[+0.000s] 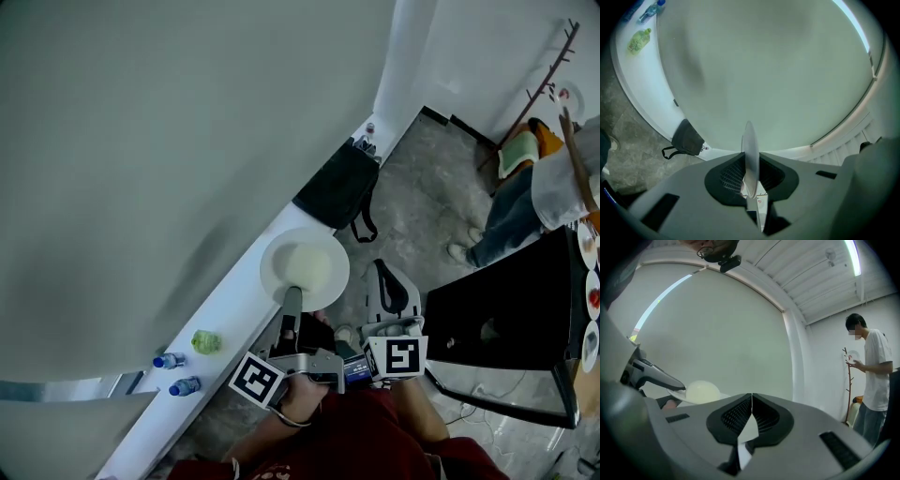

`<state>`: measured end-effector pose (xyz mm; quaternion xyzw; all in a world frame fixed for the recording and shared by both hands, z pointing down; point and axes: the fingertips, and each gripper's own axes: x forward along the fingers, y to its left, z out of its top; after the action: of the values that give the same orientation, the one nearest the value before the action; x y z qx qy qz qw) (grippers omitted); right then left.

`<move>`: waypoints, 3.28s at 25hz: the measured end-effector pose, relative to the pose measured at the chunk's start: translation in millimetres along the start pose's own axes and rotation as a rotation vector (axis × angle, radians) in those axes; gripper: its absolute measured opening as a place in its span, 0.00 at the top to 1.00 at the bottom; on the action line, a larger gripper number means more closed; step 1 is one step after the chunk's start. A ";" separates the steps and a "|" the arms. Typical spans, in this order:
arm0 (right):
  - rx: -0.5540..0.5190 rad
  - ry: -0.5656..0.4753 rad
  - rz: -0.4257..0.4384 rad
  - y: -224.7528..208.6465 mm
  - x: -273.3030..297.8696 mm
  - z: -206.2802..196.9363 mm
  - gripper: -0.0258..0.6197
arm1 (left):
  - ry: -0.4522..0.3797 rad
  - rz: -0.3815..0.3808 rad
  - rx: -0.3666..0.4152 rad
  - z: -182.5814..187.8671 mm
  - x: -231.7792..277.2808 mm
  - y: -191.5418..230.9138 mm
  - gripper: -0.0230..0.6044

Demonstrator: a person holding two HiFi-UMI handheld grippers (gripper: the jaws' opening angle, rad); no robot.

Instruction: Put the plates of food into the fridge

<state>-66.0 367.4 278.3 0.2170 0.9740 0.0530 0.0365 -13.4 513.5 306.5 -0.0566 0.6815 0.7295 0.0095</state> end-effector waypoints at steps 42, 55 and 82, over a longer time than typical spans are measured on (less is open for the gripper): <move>0.059 0.072 -0.739 -351.6 -70.9 -37.0 0.94 | 0.694 0.062 -0.007 -319.7 214.4 28.2 0.86; 0.054 0.178 -1.161 -382.4 -144.1 -51.0 0.94 | 1.134 0.102 -0.046 -415.4 225.9 51.8 0.86; -0.020 0.172 -1.673 -334.2 -251.1 -33.2 0.94 | 1.705 0.111 -0.102 -504.3 151.0 60.4 0.86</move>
<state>17.7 -43.4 283.5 -0.5819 0.8125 0.0335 -0.0086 -133.7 -2.3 319.5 -0.5531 0.4238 0.4668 -0.5447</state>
